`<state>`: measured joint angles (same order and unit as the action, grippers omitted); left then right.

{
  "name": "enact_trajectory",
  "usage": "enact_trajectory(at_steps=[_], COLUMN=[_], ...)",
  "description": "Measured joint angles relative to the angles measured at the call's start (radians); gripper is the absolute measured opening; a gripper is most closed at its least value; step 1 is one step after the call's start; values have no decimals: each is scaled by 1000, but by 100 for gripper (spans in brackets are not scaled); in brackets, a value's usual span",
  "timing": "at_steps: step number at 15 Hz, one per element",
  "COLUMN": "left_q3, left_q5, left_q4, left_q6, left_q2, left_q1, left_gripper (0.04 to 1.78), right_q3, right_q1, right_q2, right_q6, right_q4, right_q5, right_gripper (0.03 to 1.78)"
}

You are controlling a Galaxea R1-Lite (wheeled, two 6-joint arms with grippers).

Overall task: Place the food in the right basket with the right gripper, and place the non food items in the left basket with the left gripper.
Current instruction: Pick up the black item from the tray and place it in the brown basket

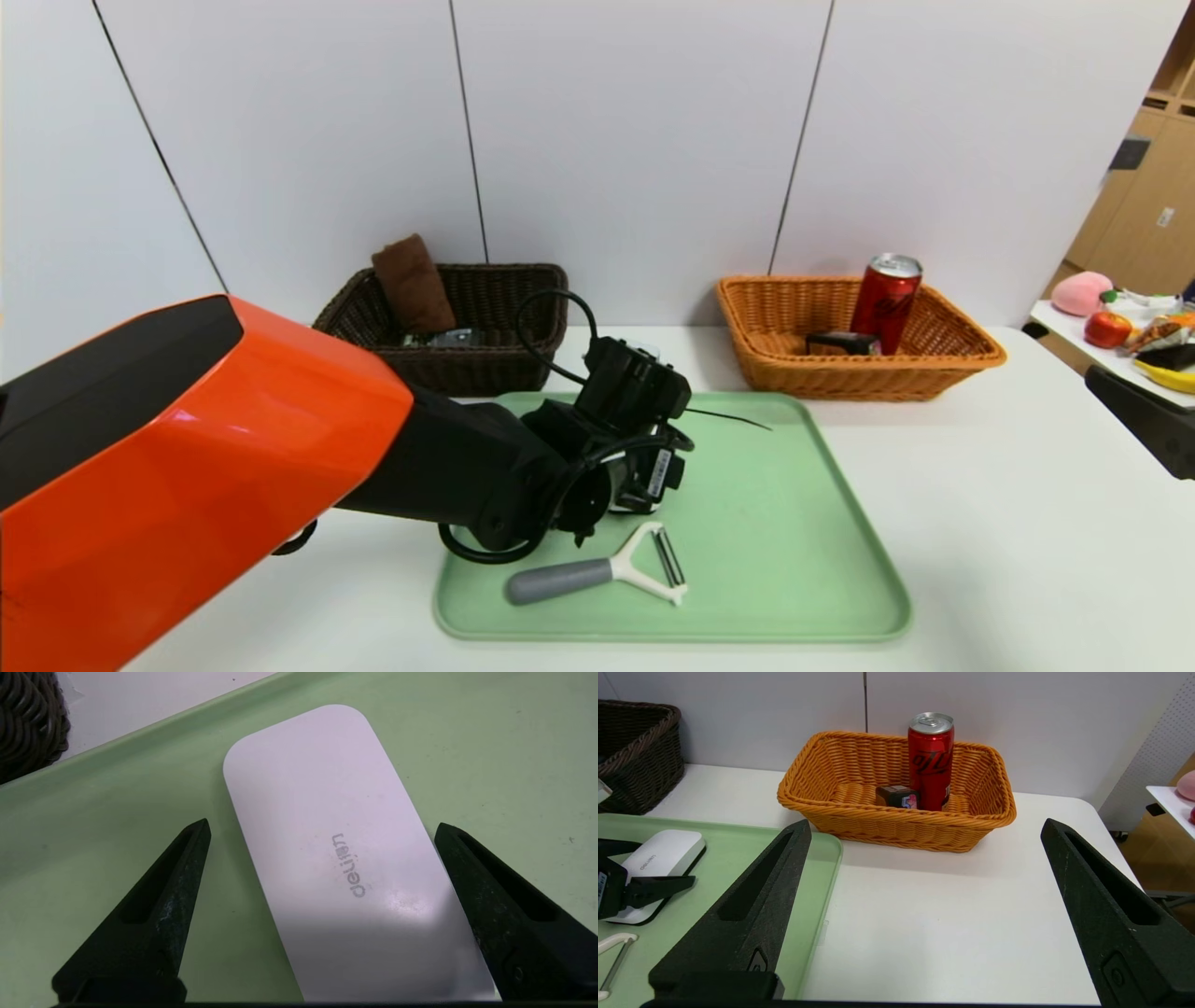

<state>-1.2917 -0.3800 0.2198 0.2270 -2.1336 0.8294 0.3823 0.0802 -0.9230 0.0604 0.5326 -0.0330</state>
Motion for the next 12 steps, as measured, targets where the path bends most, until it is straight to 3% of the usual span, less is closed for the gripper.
enact_trajectory(at_steps=[5, 6, 9, 12], left_q3=[2, 2, 2, 8], left_q5=[-5, -7, -10, -10], left_q4=[3, 3, 1, -2], left_q6=[6, 5, 4, 3], left_q2=[-6, -6, 3, 21], left_q1=[-6, -6, -6, -3], left_gripper=[169, 160, 112, 102], right_q3=[-8, -11, -14, -20], right_q1=[1, 1, 1, 1], right_q2=[3, 6, 12, 13], right_q6=[0, 0, 1, 0], right_q4=[1, 0, -4, -2], right_q5=[-1, 0, 0, 1], right_gripper=[170, 170, 170, 170])
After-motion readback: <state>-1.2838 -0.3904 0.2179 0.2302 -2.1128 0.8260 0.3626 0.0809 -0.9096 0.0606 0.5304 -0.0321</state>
